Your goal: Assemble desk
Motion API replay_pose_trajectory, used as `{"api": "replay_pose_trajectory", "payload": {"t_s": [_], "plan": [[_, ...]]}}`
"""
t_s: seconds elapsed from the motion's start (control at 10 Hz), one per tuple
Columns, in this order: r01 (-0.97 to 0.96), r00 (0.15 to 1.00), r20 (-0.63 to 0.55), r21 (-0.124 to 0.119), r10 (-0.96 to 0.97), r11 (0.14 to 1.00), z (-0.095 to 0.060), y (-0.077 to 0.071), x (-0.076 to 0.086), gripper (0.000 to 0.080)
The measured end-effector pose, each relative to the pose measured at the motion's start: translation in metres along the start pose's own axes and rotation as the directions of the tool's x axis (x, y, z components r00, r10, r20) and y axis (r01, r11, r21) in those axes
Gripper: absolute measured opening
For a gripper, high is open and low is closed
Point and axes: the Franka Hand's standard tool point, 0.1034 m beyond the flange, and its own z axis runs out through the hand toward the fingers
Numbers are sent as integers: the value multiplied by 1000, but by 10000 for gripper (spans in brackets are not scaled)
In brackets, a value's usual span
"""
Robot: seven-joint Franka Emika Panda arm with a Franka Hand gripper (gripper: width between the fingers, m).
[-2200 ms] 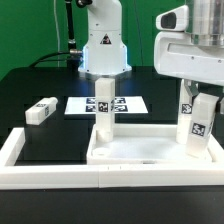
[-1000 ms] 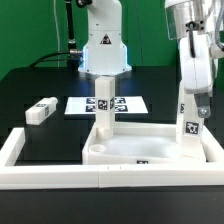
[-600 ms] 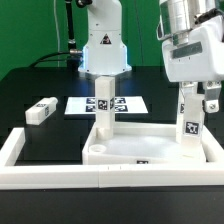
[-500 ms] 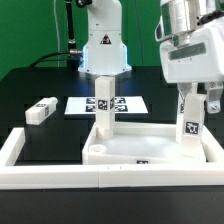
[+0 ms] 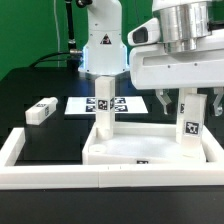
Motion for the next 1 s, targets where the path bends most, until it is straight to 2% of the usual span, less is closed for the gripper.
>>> {"api": "replay_pose_trajectory", "payload": {"t_s": [0.1,0.2,0.3,0.4,0.5,0.7,0.8,0.9,1.0], "plan": [[-33,999,0,0,33,999,0,0,0,649],[-34,999,0,-1,34,999,0,1,0,526],[-65,998,0,0,65,998,1,1,0,526],[-172,985,0,0,172,985,1,0,0,392],[-248,969,0,-2,248,969,1,2,0,296],[-365,931,2,-4,365,931,1,1,-1,296],[-564,824,34,-33,565,825,1,-7,-5,295],[-665,744,52,-40,666,746,3,-9,-4,295],[-778,625,70,-35,778,628,4,-8,-4,295]]}}
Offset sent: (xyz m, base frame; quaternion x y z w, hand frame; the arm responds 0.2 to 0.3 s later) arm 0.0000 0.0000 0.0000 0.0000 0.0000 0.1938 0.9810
